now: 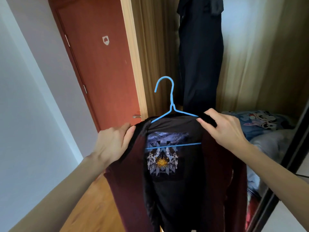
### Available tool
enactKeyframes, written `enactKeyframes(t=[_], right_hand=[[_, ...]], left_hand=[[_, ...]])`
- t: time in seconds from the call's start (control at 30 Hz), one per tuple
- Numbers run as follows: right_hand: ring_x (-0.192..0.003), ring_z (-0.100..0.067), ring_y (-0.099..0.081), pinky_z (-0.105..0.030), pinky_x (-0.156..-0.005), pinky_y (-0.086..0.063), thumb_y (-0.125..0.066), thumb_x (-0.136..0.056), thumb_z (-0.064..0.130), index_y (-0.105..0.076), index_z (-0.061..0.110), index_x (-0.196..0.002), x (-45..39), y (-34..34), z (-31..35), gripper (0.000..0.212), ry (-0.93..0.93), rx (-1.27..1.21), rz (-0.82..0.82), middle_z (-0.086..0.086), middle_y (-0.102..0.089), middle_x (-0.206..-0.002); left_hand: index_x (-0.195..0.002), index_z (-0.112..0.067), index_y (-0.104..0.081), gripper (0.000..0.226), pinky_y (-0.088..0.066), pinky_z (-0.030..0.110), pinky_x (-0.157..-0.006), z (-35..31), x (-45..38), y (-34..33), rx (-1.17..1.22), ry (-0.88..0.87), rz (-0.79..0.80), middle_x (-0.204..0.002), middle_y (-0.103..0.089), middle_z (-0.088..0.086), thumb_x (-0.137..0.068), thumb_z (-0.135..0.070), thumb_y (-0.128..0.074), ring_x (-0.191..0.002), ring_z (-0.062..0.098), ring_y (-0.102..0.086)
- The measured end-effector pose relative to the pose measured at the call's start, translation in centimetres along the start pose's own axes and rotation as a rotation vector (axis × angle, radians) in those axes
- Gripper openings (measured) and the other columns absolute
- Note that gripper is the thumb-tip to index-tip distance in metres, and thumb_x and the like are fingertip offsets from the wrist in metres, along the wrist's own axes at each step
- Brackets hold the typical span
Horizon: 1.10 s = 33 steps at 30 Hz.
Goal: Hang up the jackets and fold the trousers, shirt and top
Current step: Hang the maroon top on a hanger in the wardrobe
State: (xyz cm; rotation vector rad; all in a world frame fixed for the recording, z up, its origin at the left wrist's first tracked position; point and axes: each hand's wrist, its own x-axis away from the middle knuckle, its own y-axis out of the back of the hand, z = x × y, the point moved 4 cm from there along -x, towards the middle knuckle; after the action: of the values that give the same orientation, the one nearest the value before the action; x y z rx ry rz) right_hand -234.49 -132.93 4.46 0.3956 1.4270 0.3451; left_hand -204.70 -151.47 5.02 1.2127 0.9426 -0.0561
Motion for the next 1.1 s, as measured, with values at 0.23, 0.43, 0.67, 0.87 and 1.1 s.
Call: enactKeyframes(t=[0.23,0.43,0.67,0.87,1.1], right_hand=[[-0.057,-0.021,-0.062,-0.027,-0.054,-0.033,-0.053,-0.098,0.051,-0.058,0.025,-0.096,-0.4,4.0,-3.3,0.027,-0.09,0.016,-0.048,0.015,-0.045,-0.062],[-0.059,-0.023,-0.065,-0.029,-0.053,-0.037,-0.051,-0.094,0.06,-0.054,0.03,-0.095,-0.6,7.2,-6.9,0.03,-0.128,0.062,0.0,0.007,-0.063,-0.063],[-0.07,-0.003,-0.059,-0.033,-0.062,-0.042,-0.033,-0.104,0.067,-0.055,0.037,-0.089,-3.9,12.7,-11.5,0.041,-0.063,-0.034,0.242,0.02,-0.062,-0.078],[-0.057,-0.007,-0.041,-0.034,-0.059,-0.038,-0.058,-0.097,0.061,-0.059,0.037,-0.078,-6.9,15.6,-14.1,0.031,-0.131,-0.176,0.359,0.005,-0.047,-0.061],[-0.071,-0.03,-0.059,-0.054,-0.077,-0.052,-0.058,-0.095,0.056,-0.068,0.022,-0.089,-9.4,18.3,-14.7,0.036,-0.229,-0.111,0.235,-0.003,-0.062,-0.071]], left_hand=[[-0.084,-0.016,-0.052,0.047,-0.031,0.03,-0.043,-6.1,-4.4,0.2,-0.129,-0.129,-0.238,-0.074,-0.056,0.002,-0.111,-0.047,-0.03,-0.062,0.029,-0.061],[-0.078,-0.019,-0.044,0.049,-0.029,0.026,-0.039,-11.4,-8.1,-0.9,-0.025,-0.238,-0.267,-0.055,-0.051,-0.004,-0.109,-0.055,-0.032,-0.043,0.026,-0.055],[-0.075,-0.021,-0.038,0.047,-0.016,0.024,-0.045,-16.0,-13.1,0.8,-0.012,-0.168,-0.425,-0.051,-0.041,-0.006,-0.105,-0.056,-0.041,-0.039,0.023,-0.051],[-0.074,-0.022,-0.033,0.047,-0.022,0.026,-0.043,-20.3,-17.2,1.9,-0.011,-0.203,-0.507,-0.05,-0.042,-0.006,-0.104,-0.058,-0.042,-0.04,0.019,-0.047],[-0.074,-0.02,-0.039,0.049,-0.031,0.031,-0.048,-22.5,-22.4,3.5,0.016,-0.223,-0.51,-0.058,-0.052,-0.002,-0.105,-0.058,-0.04,-0.052,0.022,-0.054]])
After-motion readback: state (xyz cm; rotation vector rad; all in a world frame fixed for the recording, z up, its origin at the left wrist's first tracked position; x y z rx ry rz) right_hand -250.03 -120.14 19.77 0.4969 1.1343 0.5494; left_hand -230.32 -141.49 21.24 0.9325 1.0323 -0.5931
